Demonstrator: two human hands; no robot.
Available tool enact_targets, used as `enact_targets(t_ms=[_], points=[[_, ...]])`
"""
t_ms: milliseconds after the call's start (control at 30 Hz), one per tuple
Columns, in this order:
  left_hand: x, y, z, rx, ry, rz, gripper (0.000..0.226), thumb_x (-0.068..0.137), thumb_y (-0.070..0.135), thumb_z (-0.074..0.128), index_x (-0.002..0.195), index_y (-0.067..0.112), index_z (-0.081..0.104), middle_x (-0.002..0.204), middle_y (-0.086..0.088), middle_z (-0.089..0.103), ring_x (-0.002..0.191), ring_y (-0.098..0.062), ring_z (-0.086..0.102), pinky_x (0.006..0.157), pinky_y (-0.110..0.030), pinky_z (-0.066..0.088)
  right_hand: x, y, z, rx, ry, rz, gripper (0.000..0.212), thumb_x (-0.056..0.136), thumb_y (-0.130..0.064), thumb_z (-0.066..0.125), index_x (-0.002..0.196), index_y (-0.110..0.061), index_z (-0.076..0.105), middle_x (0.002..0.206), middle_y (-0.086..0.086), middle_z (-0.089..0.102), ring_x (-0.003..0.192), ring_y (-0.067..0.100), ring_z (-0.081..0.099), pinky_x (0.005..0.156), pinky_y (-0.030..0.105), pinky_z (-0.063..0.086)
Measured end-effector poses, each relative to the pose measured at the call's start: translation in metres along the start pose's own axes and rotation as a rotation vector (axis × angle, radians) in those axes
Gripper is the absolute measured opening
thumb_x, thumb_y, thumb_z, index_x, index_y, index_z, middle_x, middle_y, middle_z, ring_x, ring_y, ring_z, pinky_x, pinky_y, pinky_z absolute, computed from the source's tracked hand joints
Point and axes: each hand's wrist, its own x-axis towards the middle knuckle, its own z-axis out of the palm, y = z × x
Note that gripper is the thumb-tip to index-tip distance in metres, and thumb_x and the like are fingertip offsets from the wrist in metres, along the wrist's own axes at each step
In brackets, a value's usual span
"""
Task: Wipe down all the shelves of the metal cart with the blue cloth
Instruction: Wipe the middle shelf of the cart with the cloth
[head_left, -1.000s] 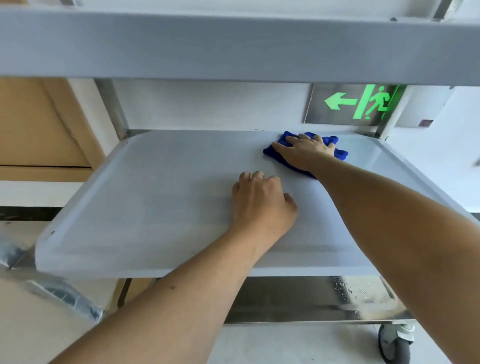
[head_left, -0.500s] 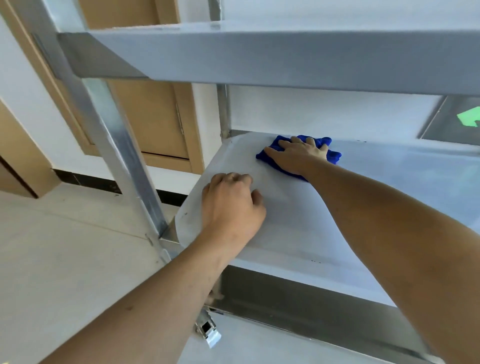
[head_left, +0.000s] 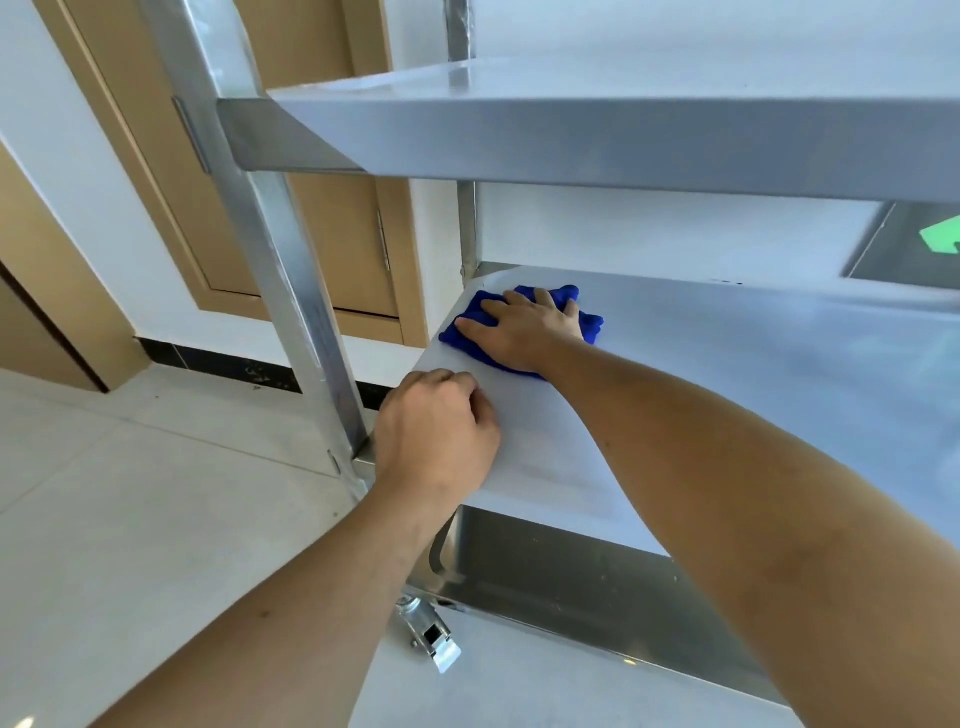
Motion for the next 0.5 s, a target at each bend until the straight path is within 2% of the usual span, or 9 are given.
enact_targets(t_ms=[100, 233, 500], points=[[0.002, 0.004, -0.001, 0.040, -0.028, -0.019, 0.024, 0.090, 0.027, 0.048, 0.082, 0.017, 0.068, 0.079, 0.000, 0.067, 0.075, -0.022, 0.056, 0.062, -0.030, 0.046, -0.015, 0.007, 0.000, 0.002, 0.002, 0.013, 0.076, 0.085, -0.081, 0.014, 0.144, -0.042, 0.043, 0.155, -0.007, 0.037, 0.146, 0.030, 0.020, 0.113, 0.065, 0.011], [-0.002, 0.018, -0.002, 0.058, -0.043, -0.035, 0.029, 0.091, 0.032, 0.047, 0.076, 0.017, 0.067, 0.071, -0.003, 0.064, 0.069, -0.024, 0.052, 0.059, -0.031, 0.043, -0.034, 0.023, -0.003, 0.011, 0.017, 0.026, 0.075, 0.086, -0.081, 0.015, 0.142, -0.042, 0.045, 0.153, -0.007, 0.039, 0.145, 0.030, 0.021, 0.113, 0.064, 0.011], [-0.025, 0.089, 0.011, -0.061, -0.113, 0.156, 0.023, 0.093, 0.035, 0.052, 0.089, 0.019, 0.068, 0.091, 0.001, 0.071, 0.087, -0.021, 0.060, 0.082, -0.039, 0.052, -0.074, 0.089, -0.010, 0.032, 0.052, 0.143, 0.074, 0.083, -0.081, 0.018, 0.137, -0.042, 0.049, 0.149, -0.009, 0.042, 0.142, 0.028, 0.023, 0.111, 0.061, 0.015]])
